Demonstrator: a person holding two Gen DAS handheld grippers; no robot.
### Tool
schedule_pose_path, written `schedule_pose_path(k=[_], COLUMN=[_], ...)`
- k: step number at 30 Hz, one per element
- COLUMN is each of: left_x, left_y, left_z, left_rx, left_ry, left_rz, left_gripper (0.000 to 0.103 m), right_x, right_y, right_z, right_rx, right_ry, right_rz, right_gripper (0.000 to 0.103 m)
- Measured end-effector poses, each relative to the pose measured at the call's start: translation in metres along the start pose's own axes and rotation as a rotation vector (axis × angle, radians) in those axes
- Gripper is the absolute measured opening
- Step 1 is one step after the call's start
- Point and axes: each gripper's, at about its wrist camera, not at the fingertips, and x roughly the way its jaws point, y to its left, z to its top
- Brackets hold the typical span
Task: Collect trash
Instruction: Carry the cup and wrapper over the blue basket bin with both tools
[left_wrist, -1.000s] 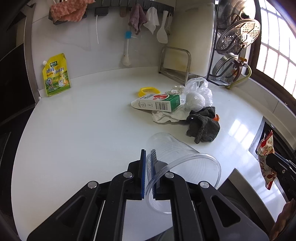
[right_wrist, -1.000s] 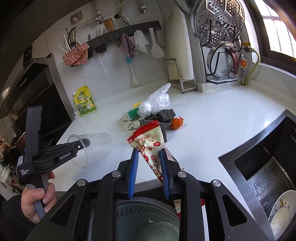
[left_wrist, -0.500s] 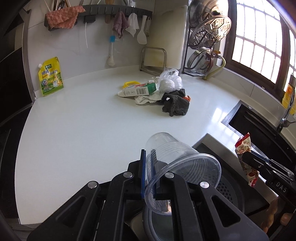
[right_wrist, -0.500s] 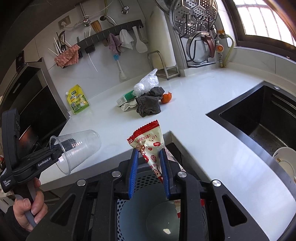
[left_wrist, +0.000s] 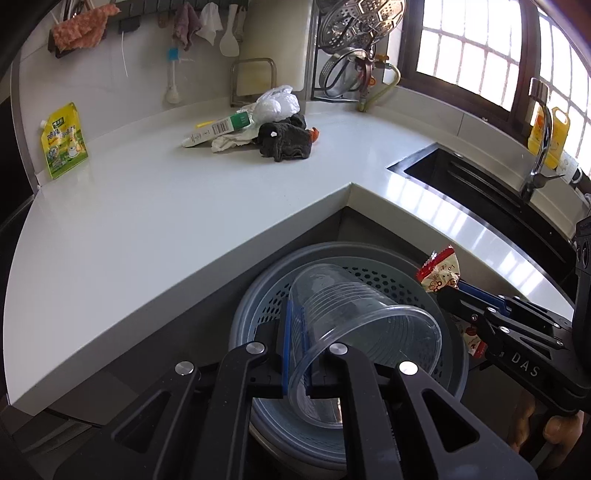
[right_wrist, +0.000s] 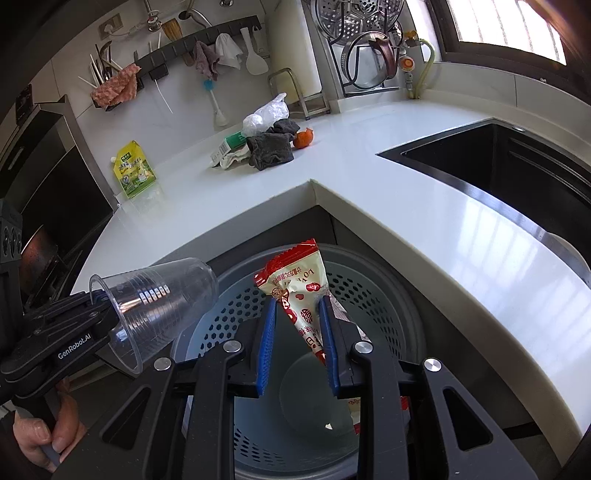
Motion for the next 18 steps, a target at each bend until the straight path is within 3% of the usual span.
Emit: schedule_pose_path(k=[18], left_x=[0.027], left_y=[-0.001], left_z=[-0.024], left_rx=[0.01], left_ry=[0.092], left_rz=[-0.012], left_gripper=[0.006], right_x=[0.018], right_y=[0.004], right_z=[-0.019], right_rx=[-0.015], right_ry=[0.073], right_rz=[-0.015], right_gripper=[0.024])
